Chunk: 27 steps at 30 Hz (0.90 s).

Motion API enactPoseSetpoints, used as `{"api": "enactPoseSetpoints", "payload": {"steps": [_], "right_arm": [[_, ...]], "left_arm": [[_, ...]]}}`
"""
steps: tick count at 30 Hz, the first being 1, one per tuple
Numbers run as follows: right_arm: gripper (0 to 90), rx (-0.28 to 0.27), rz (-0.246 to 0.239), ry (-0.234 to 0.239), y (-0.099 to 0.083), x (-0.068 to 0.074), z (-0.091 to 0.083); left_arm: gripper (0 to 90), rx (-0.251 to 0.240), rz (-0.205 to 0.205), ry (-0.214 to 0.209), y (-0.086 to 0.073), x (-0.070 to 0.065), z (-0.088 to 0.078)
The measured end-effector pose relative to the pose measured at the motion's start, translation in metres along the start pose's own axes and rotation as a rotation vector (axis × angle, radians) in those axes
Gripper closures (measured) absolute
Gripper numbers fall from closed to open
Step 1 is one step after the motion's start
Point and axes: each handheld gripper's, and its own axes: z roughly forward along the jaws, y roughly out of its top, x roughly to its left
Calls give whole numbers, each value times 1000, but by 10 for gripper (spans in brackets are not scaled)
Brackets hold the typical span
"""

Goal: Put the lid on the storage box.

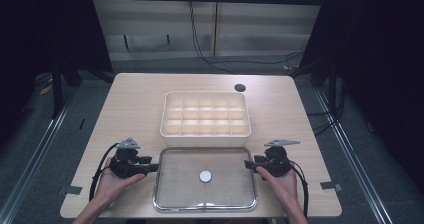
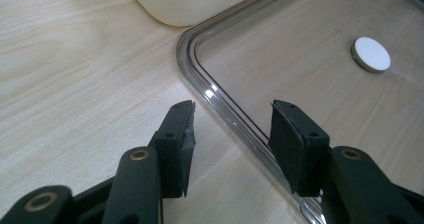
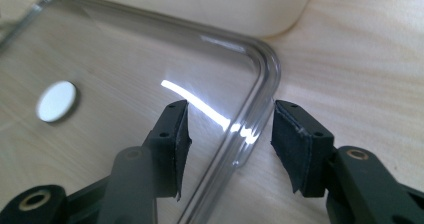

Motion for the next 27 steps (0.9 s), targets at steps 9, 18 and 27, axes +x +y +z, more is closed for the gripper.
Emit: {"api": "enactPoseSetpoints", "payload": {"steps": [9,18,27], "right_arm": [[526,16,-5,-18,-3,-2,4],[540,12,-11,-37,-3,2,7],[544,-13,7,-39,-4,3,9]], "left_arm": [[578,28,24,-27,-3,-5,6],[595,47,38,-44,-4,-9,15],[617,51,51,-50,-4,-9,15]]}}
